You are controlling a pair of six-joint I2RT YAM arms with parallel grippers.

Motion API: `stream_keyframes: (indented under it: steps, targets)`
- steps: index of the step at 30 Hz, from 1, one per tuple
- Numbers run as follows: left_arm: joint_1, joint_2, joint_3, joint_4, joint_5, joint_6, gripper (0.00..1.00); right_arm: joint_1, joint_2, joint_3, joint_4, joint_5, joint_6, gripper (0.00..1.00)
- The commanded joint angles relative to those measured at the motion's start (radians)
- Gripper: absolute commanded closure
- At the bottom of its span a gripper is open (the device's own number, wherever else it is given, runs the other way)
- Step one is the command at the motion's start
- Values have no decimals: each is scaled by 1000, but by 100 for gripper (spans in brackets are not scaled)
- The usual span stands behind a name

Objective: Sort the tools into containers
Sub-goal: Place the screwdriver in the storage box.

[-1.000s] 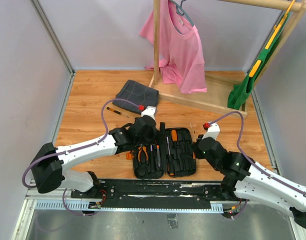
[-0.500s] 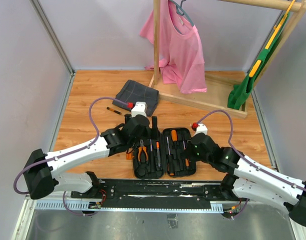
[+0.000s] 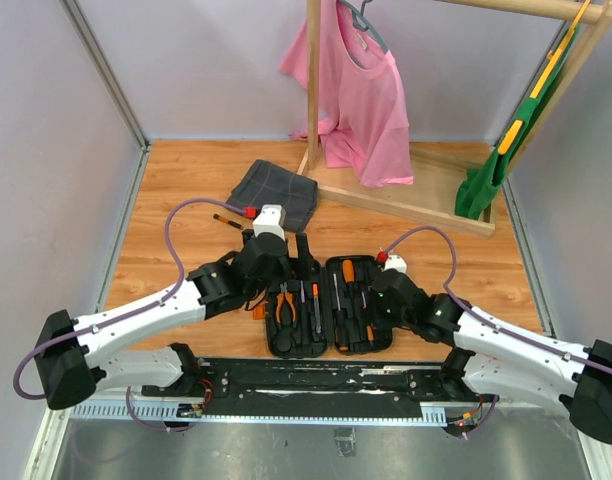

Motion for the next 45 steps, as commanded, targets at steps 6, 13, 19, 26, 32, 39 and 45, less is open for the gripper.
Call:
stream_keyframes:
  steps: [6,13,19,26,32,39,45]
  targets:
    - [2,-100,-77,108,40,11,1,-18,27,-53,52,21,63,91]
    - [1,-87,-87,122,74,12,1,-18,57,-69,89,38,66,90]
    - [1,-70,-88,134,94,6,1,-18,82,-66,87,33,56,85]
    - [1,-65,-91,141,98,7,1,-18,79,-66,64,33,50,69]
    - [1,-52,-88,134,90,0,1,-19,43,-53,38,42,38,63]
    - [5,-23,-66,116,64,-20,1,-18,-35,-41,-6,73,14,61]
    - [7,-11,-65,125,49,-27,1,-18,-68,-23,-52,87,-4,67]
